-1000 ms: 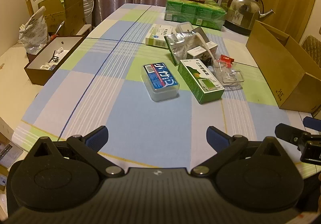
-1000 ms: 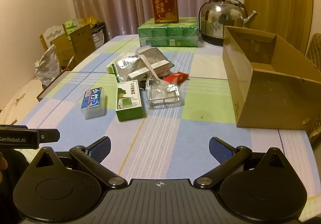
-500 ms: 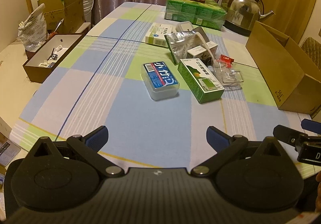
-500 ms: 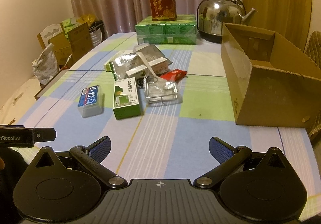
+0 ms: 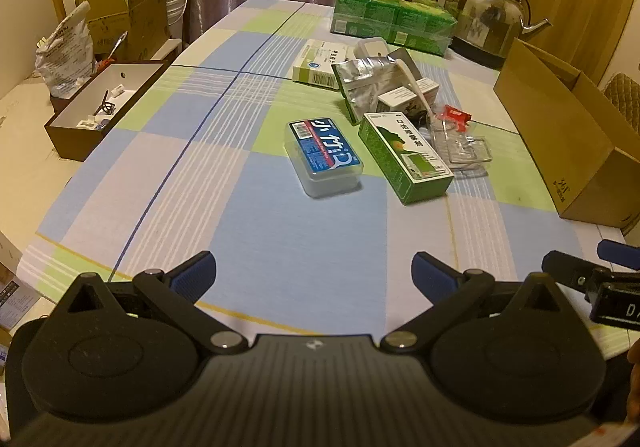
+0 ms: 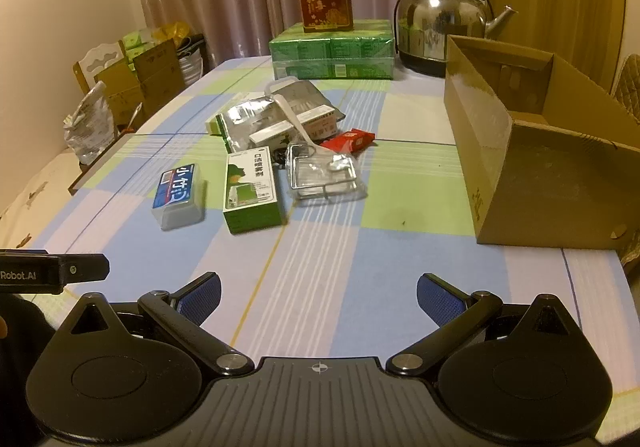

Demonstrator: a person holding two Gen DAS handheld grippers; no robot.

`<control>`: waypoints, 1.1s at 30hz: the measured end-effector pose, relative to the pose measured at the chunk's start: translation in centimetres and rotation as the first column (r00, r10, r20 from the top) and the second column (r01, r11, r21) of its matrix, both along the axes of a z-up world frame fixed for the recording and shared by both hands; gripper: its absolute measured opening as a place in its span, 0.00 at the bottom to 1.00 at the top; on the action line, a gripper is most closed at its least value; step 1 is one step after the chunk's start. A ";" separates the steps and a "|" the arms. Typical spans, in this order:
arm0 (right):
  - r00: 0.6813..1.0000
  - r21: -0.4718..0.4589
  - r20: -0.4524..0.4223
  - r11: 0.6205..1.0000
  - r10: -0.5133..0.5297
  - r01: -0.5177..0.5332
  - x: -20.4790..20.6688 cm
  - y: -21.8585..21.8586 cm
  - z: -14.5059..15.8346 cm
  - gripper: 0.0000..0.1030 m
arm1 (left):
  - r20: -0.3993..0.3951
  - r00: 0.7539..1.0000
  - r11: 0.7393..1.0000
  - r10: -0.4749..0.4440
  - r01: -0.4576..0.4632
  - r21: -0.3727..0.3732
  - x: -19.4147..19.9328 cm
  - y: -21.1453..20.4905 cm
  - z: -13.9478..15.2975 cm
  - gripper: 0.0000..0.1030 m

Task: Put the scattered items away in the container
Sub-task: 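Move both tools toward the floss case and green spray box, then grasp the blue floss case with left tool while right tool grasps green spray box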

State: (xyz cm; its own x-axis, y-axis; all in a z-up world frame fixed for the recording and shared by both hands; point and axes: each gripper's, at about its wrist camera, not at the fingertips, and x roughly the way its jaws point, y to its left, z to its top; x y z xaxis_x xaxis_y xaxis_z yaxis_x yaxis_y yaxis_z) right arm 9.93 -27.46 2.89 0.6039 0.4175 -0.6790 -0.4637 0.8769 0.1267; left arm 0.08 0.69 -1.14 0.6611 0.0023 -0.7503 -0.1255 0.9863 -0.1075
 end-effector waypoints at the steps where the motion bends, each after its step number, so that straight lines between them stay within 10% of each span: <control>1: 1.000 0.001 0.001 1.000 -0.003 0.003 0.1 0.0 0.0 0.98 | -0.001 1.000 1.000 -0.001 0.001 0.002 0.1 0.1 0.0 0.99; 29: 0.994 -0.028 0.020 0.994 0.103 -0.103 5.0 5.4 -2.1 0.98 | 0.007 1.000 0.995 -0.016 0.015 0.094 8.2 3.6 -1.8 0.99; 33: 0.991 -0.040 0.019 0.990 0.134 -0.134 6.1 6.9 -2.8 0.82 | -0.003 1.000 0.996 -0.020 0.020 0.085 9.2 4.1 -2.2 0.99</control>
State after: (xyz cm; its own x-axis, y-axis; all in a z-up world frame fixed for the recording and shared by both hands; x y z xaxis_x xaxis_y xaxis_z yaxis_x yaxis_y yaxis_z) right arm 16.02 -20.52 0.14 0.5589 0.4695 -0.6836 -0.5796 0.8107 0.0829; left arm 9.30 4.77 -3.32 0.6600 0.0529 -0.7494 -0.1058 0.9941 -0.0230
